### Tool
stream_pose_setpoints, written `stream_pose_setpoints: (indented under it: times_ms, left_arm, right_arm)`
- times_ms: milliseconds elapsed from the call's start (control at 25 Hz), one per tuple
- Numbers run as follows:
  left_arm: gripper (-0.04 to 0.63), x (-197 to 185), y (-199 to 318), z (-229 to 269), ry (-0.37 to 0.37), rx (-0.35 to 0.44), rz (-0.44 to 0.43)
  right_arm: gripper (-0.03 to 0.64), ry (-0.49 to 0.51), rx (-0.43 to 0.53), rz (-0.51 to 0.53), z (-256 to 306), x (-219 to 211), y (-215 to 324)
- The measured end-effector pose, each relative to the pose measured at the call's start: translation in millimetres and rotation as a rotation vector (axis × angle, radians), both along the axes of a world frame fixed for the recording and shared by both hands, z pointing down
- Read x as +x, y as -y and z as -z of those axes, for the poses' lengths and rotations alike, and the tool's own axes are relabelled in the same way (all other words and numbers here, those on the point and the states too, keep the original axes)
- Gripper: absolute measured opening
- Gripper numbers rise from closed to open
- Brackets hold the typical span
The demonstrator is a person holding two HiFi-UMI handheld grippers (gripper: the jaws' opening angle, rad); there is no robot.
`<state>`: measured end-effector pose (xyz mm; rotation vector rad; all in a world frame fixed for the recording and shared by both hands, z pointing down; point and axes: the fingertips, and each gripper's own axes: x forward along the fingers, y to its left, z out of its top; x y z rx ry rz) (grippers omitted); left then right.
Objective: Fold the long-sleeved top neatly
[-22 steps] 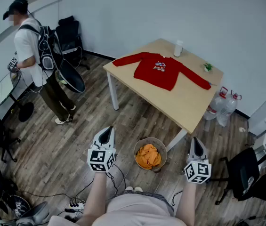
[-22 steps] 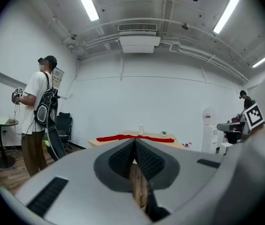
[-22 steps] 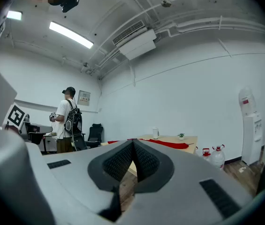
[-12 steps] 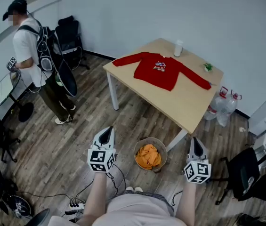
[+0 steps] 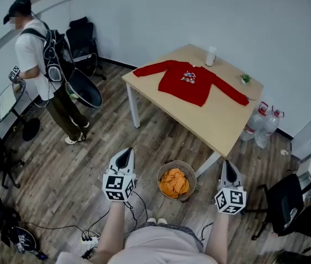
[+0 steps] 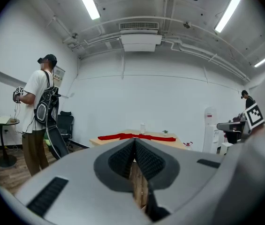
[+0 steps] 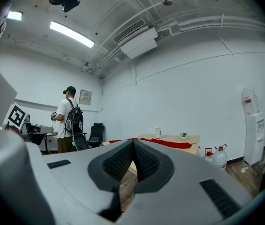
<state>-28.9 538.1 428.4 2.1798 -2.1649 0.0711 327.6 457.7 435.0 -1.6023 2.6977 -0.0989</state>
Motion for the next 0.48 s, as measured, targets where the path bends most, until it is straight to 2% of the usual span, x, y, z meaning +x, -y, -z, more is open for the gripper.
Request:
stream_pose_setpoints:
  times_ms: [480]
  left_arm:
    - [0.003,4.2,1.6,-2.8,-0.049,0.001,-0.021]
  right_arm:
    - [0.009,0.041,0.004,0.037,3.7,-4.0,3.5]
